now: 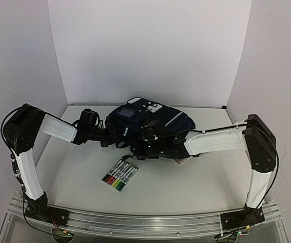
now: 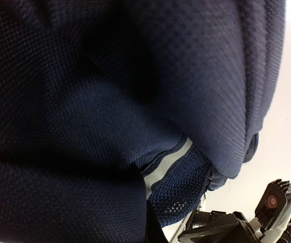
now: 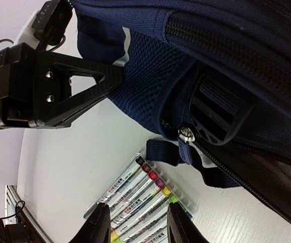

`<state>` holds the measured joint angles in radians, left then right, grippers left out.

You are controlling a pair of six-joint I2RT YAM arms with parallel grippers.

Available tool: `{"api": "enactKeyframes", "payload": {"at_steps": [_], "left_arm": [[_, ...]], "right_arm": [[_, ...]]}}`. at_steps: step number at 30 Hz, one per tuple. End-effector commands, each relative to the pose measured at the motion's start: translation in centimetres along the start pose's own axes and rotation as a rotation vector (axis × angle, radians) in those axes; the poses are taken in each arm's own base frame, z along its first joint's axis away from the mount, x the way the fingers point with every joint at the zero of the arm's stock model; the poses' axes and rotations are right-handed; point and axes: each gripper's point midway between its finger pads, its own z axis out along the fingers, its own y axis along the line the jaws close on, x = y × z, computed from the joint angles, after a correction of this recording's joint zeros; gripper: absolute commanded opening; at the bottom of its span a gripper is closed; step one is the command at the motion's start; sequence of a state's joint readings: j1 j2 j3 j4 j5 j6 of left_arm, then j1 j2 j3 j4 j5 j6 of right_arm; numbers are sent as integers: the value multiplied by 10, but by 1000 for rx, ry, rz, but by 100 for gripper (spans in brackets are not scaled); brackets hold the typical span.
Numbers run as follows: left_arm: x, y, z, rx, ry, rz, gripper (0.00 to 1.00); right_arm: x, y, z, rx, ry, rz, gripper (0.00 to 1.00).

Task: Pack the student bag
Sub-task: Zip the student bag at the center of the board.

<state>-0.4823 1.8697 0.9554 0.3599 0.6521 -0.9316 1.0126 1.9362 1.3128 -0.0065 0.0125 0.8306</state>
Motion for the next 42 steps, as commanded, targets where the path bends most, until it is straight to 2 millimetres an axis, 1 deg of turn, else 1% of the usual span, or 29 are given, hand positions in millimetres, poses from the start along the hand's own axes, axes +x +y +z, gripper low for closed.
{"api": "enactKeyframes", "payload": {"at_steps": [1,7,12,19,23,26,28,31,34,37,39,42], "left_arm": [[-10,-88,-22,211,-38,216,0],[-10,-95,-27,205,-38,237,0],[-10,-96,-28,204,-35,237,0],[-9,-98,-29,204,-28,238,0],[-9,-98,-29,198,-26,238,0],[-10,-98,-29,194,-25,239,0],[-10,-99,-30,190,-27,241,0],[-10,-99,-32,183,-32,242,0],[-14,-93,-32,140,-50,230,0],[-25,-79,-36,70,-83,193,0],[-36,-71,-43,42,-114,166,0],[-49,-65,-54,30,-155,151,0]], "right_arm": [[-20,0,3,20,-84,26,37],[-30,-21,14,78,-107,48,36],[-30,-32,26,108,-104,37,36],[-41,-29,37,122,-129,-9,35],[-46,-28,44,137,-145,-35,31],[-47,-31,47,155,-156,-42,20],[-46,-37,45,185,-155,-46,11],[-49,-40,42,201,-170,-50,1],[-51,-41,34,208,-181,-51,0],[-50,-47,21,225,-188,-44,0],[-47,-55,11,243,-190,-37,0],[-38,-69,-3,274,-176,-30,0]]}}
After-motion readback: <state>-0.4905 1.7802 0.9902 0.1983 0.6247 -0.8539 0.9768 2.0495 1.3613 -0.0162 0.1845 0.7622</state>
